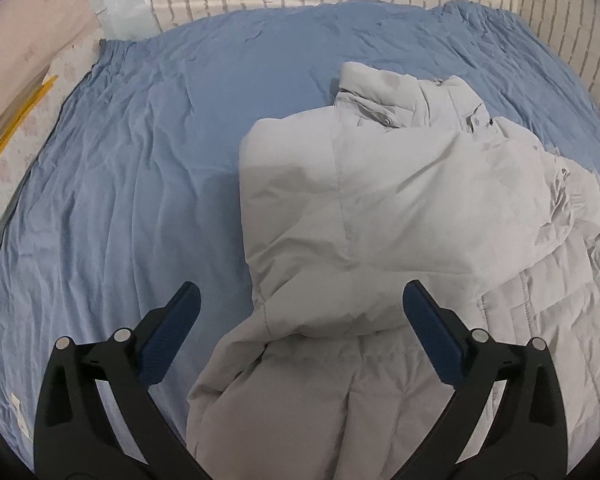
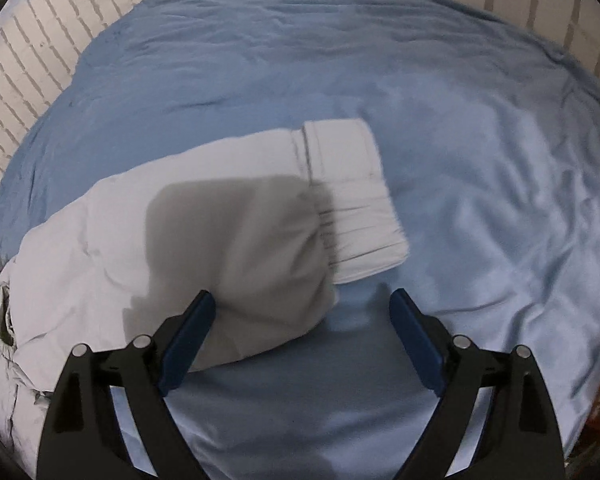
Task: Fold large clothes
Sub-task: 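Release the jacket with both tools and smooth the folded side, then grasp the grey ribbed sleeve cuff with the right tool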
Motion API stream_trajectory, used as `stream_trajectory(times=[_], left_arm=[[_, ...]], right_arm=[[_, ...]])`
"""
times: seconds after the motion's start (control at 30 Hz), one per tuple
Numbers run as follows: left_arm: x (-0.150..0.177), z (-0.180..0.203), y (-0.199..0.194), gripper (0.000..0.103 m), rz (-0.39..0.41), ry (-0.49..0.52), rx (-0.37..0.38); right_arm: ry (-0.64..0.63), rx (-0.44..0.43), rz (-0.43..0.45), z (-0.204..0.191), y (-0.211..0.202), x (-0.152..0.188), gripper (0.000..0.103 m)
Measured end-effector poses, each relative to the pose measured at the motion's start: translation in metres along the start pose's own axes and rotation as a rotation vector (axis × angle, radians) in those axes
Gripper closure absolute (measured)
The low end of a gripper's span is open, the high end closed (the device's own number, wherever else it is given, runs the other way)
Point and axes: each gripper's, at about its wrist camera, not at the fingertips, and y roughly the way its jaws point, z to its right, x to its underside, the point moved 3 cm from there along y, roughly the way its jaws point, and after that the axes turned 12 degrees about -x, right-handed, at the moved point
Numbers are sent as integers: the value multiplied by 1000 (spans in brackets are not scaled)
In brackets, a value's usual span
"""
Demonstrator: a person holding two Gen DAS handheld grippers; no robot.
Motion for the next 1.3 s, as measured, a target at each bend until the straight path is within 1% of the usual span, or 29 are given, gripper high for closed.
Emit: stream_trajectory(times=[0.07,0.13,0.17,0.2,0.23,0.3,0.37,0.43,0.47,0.5,0.53,0.57,0.6,0.7,0.77,0.87,0.97,1.03,1.13,1.2,1.27,1.3], left_arm=[[-2,1,-2,3,15,13,-25],[-3,0,-6,3,43,32,-67],[-4,-1,-8,3,53,36,-85],[-5,-3,-10,3,61,33,-95],[-6,-5,-11,3,64,25,-91],[-7,-7,-13,3,62,7,-28],[-5,-9,-13,3,53,-9,-3],[-5,-7,-11,3,50,0,-9],[-4,-6,-9,3,43,10,-17],[-3,-6,-7,3,36,16,-26],[-2,-5,-6,3,29,19,-34],[-1,-5,-5,3,24,19,-34],[-1,-5,-4,3,22,17,-36],[1,-7,-3,3,16,16,-39],[1,-7,-1,3,16,15,-45],[-1,-10,-2,3,33,6,-47],[-5,-14,-3,3,57,-9,-42],[-9,-19,-3,3,63,-26,-25],[-11,-24,-1,3,48,-40,-8],[-11,-25,4,3,23,-28,-7],[-11,-26,8,3,19,-9,-14],[-12,-27,9,3,22,3,-26]], right_arm=[[28,-52,10,-2,7,-3,14],[26,-90,14,-9,13,-9,14],[8,-93,11,-17,16,-11,12],[-10,-71,12,-20,20,-13,12],[-32,-53,15,-25,24,-18,13],[-51,-45,24,-30,28,-19,17],[-46,-88,12,-31,32,-20,38],[-55,-111,-1,-32,29,-18,50],[-65,-116,-3,-34,28,-18,60],[-80,-123,-1,-36,26,-19,65],[-91,-129,4,-39,24,-22,74],[-100,-133,10,-42,20,-21,82],[-116,-137,22,-49,15,-22,84],[-164,-157,46,-67,2,-21,87],[-192,-183,58,-76,-8,-20,87],[-244,-235,74,-101,-24,-19,88],[-293,-264,55,-131,-28,-20,88],[-338,-260,42,-153,-28,-17,88],[-410,-266,17,-191,-26,-7,88],[-459,-282,1,-218,-23,0,88],[-523,-304,-16,-249,-23,11,87],[-544,-310,-23,-258,-22,16,87]])
